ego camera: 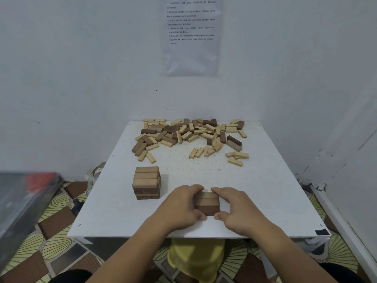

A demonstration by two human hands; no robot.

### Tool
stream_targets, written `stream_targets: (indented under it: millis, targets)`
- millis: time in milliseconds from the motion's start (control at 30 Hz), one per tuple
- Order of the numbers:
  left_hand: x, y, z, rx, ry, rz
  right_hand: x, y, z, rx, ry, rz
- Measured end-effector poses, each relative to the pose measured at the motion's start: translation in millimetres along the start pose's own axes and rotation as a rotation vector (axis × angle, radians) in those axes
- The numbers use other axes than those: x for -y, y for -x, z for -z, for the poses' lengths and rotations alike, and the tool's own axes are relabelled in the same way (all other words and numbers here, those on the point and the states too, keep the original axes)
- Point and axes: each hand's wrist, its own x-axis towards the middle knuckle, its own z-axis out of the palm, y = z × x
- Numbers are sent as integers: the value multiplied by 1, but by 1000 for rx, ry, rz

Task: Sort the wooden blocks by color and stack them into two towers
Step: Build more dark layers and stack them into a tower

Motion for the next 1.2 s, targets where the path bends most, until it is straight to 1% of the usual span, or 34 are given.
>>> stream_targets:
  millis: [300,567,800,1000,1100,1200]
  targets:
    - [1,-6,1,23,-76,-40,2,-2,6,3,31,23]
    - [4,-3,-4,4,-55,-20,1,0,3,2,33,23]
    - [2,-3,-2,48,-31,-18,3,4,1,11,46,32]
    - [4,-3,-2,62,5,-24,4,11,-7,-19,-22,68]
    - [0,5,4,18,101,12,6,14,-11,-109,-158,62]
    - [-7,16,1,-175,351,91,13,13,-17,-238,-488,-9]
